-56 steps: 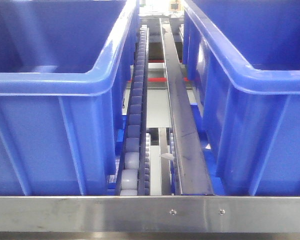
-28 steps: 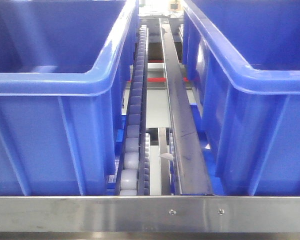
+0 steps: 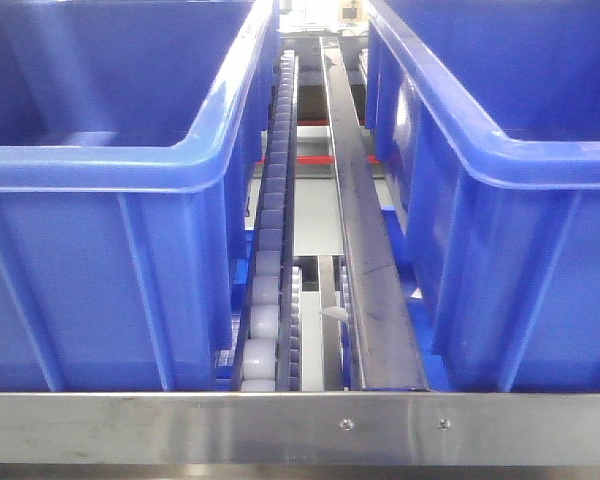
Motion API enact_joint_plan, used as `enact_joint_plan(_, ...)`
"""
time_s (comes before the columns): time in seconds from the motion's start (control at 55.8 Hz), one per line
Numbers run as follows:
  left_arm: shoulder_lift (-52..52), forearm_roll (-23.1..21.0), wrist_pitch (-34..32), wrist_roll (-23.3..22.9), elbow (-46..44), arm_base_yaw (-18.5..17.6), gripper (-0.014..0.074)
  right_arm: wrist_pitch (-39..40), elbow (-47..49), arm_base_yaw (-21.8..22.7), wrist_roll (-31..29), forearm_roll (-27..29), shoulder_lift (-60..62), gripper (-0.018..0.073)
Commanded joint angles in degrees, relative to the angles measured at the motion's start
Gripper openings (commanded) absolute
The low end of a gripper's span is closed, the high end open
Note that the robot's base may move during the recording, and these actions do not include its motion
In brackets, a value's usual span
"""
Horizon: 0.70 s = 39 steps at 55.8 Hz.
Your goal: Pick and sort blue part to right shelf
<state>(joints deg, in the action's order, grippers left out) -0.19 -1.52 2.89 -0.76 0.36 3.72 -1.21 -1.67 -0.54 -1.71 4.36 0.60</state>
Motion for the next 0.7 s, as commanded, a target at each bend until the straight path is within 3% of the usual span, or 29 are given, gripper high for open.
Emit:
enact_joint_plan(0.0, -1.41, -0.48, -4.95, 0.08, 1.74, 0.18, 0.0124, 5.15, 0.39, 0.26, 0.20, 0.14, 1.05, 0.0076)
enact_joint_plan(0.681, -1.41, -0.48, -4.95, 0.08, 1.74, 0.18, 0.0124, 4.77, 0.39, 0.26, 0.20, 0.12, 1.05, 0.0076)
